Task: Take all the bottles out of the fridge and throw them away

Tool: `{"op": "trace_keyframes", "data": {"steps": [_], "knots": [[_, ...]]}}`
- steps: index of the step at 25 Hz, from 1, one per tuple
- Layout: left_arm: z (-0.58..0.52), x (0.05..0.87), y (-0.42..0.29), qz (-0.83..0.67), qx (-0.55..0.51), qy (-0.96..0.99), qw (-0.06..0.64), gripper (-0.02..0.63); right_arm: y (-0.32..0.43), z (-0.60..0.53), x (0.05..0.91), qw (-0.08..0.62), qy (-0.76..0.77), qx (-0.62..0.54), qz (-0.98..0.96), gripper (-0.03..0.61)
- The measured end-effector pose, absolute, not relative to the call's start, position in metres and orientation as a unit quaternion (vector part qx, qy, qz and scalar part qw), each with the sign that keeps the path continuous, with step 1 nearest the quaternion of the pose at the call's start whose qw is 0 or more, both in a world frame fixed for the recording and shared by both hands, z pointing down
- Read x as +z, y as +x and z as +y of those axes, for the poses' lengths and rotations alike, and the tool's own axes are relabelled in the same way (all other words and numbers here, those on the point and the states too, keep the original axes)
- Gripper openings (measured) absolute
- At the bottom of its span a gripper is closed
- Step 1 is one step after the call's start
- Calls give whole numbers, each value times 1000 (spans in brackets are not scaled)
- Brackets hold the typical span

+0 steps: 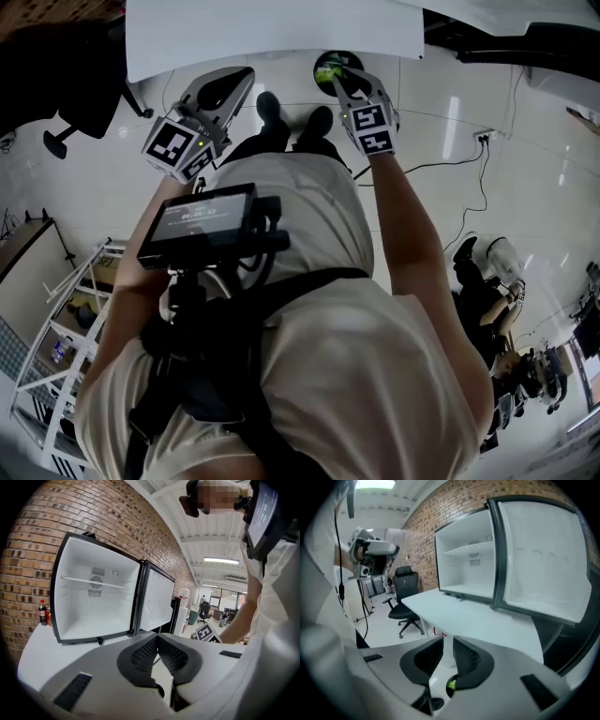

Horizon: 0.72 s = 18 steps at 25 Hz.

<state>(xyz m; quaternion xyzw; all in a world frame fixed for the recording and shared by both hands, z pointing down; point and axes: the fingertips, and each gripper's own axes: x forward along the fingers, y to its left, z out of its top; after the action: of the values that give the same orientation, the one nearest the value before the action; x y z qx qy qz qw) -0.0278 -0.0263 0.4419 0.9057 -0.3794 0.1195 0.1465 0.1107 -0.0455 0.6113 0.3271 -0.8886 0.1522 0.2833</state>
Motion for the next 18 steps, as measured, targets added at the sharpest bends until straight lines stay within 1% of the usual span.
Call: {"op": "trace_keyframes", "data": {"steps": [2,5,8,13,18], "knots": [[-31,438,-28,-379,112,907,143,9,97,-57,578,252,323,133,-902,51],[-41,427,-27,-376,100,912,133,9,72,-73,516,213,300,76,-927,43],[-45,412,-34,-375,86,915,119,9,42,-83,447,158,283,31,-945,34],[-55,378,-46,-369,49,923,103,9,9,-91,363,70,270,32,-960,32],[-71,349,-46,-365,34,927,77,9,-3,-88,321,23,250,41,-967,32]]}}
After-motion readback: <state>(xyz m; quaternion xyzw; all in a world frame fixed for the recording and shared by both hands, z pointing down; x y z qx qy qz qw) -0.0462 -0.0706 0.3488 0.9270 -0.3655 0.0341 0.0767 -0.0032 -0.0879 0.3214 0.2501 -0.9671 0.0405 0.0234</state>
